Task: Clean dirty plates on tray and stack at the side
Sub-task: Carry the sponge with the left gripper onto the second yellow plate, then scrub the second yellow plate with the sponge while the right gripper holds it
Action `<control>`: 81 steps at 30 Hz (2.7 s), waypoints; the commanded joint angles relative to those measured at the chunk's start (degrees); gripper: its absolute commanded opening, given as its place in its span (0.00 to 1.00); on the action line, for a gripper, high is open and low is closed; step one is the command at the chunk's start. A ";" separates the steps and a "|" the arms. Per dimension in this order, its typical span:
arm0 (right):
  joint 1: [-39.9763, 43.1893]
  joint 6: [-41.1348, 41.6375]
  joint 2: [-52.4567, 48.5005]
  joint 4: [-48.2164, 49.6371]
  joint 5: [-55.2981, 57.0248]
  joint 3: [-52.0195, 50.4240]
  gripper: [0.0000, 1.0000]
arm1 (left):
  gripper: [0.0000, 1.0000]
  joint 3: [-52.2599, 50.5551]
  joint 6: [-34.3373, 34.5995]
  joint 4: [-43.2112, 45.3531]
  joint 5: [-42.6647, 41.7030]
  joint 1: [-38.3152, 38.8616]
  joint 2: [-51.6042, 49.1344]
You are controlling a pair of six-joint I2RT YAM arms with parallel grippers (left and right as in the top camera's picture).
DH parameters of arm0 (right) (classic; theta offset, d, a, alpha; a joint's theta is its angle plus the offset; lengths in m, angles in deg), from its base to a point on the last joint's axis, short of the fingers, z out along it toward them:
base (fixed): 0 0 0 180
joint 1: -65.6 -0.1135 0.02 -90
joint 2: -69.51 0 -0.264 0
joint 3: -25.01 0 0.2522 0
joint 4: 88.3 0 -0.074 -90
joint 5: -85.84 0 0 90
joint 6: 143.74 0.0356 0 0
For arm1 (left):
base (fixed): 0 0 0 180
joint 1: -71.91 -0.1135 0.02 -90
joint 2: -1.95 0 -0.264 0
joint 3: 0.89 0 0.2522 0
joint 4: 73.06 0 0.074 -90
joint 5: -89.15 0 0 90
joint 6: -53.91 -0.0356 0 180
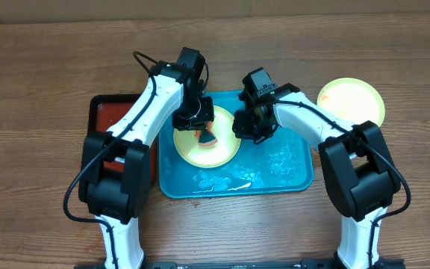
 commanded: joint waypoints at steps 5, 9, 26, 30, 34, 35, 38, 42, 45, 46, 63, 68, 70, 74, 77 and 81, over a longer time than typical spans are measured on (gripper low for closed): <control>-0.33 0.55 -0.61 -0.11 0.55 -0.13 0.04 | 0.04 -3.45 0.46 3.56 -0.63 1.57 1.75; -0.33 0.59 -0.61 0.13 0.48 -0.13 0.04 | 0.04 -5.40 0.83 6.58 -0.66 2.03 1.75; -0.17 0.59 -0.61 -6.84 5.75 1.99 0.04 | 0.04 -5.64 1.46 11.08 5.40 3.85 -0.15; -0.17 0.59 -0.61 -6.82 5.75 1.99 0.04 | 0.04 -5.66 1.46 10.29 5.40 3.85 -0.15; -0.17 1.09 -0.61 -6.60 5.77 1.99 0.04 | 0.04 -6.69 1.64 10.91 5.38 4.24 -0.15; -0.17 1.25 -0.61 -6.56 5.77 1.99 0.04 | 0.04 -7.13 2.40 11.28 5.38 4.42 -0.15; -0.17 1.42 -0.61 -6.38 5.77 1.97 0.04 | 0.04 -8.85 4.98 12.72 5.18 5.25 -0.15; -0.17 1.42 -0.61 -6.29 5.77 1.97 0.04 | 0.04 -11.56 5.38 15.50 5.44 6.45 -0.15; -0.17 1.42 -0.61 -6.16 5.77 1.97 0.04 | 0.04 -13.44 5.33 17.77 6.05 6.58 -0.15; -0.17 1.42 -0.61 -6.16 5.75 1.97 0.04 | 0.04 -13.77 5.31 17.73 7.50 6.54 -0.15; -0.17 1.40 -0.61 -5.70 5.75 1.95 0.04 | 0.04 -4.20 4.87 1.46 26.56 1.68 -0.13; -0.17 1.40 -0.61 -5.68 5.77 1.95 0.04 | 0.04 -2.56 4.87 3.78 10.62 1.84 -0.13; -0.17 1.40 -0.61 -5.53 5.77 1.92 0.04 | 0.04 -3.63 4.92 6.32 3.52 2.10 -0.20; -0.17 1.40 -0.61 -5.46 5.77 1.92 0.04 | 0.04 -6.67 5.16 11.06 -0.83 3.50 -0.61; -0.17 1.42 -0.61 -5.44 5.75 1.92 0.04 | 0.04 -9.31 5.11 13.35 -0.63 4.37 -1.86; -0.17 1.40 -0.61 -5.44 5.77 1.92 0.04 | 0.04 -10.23 5.09 12.22 5.44 4.07 -3.72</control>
